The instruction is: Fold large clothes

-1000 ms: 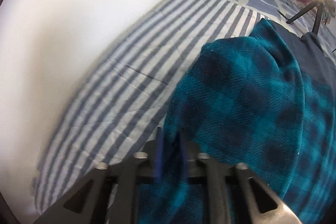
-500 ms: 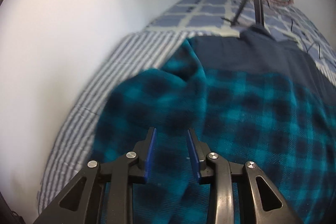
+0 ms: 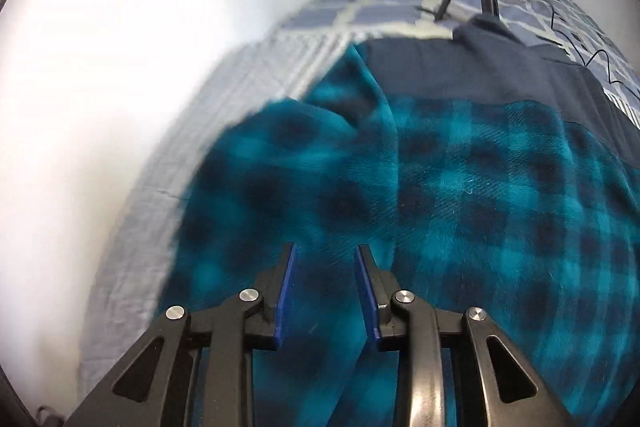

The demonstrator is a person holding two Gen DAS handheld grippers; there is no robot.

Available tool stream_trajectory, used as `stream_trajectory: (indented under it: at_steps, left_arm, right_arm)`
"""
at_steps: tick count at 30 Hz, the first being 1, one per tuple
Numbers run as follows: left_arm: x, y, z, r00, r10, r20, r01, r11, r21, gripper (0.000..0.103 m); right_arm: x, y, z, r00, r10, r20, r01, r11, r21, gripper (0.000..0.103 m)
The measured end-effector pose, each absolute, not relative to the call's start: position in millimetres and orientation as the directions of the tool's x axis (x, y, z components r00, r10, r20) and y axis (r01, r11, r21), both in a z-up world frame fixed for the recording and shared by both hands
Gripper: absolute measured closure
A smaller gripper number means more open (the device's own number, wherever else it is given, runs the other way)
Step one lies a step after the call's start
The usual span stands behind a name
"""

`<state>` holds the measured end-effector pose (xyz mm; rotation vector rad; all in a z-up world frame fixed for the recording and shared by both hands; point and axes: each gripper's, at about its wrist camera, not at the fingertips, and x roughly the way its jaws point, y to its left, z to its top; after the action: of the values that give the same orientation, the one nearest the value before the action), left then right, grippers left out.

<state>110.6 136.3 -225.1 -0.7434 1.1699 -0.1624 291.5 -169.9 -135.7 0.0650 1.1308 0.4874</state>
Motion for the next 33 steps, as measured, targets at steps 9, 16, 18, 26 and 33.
stream_trajectory:
  at_steps: [9,16,18,26,33]
  left_arm:
    - [100.2,142.9,-228.0,0.436,-0.422,-0.795,-0.315,0.756,-0.574,0.065]
    - [106.4,146.6,-234.3,0.435,-0.463,-0.772,-0.286,0.742,-0.607,0.093]
    - [107.3,141.7,-232.0,0.433,-0.476,-0.766,-0.273,0.74,-0.614,0.098]
    - [99.1,122.0,-189.7,0.508,-0.464,-0.726,-0.163,0.775,-0.61,0.099]
    - [100.0,112.0,-181.1,0.516,-0.465,-0.719,-0.13,0.787,-0.602,0.099]
  right_arm:
    - [184.6,-154.1,-121.0,0.245,0.494,-0.834,-0.531,0.788,0.311,0.065]
    - [164.4,-142.3,-173.6,0.159,0.408,-0.899,-0.504,0.817,0.282,0.069]
    - [165.2,-141.3,-180.9,0.161,0.395,-0.904,-0.501,0.822,0.27,0.069]
    - [177.3,-137.9,-156.9,0.141,0.402,-0.905,-0.452,0.839,0.302,0.044]
    - [205.8,-92.8,-134.0,0.203,0.319,-0.926,-0.482,0.855,0.19,0.034]
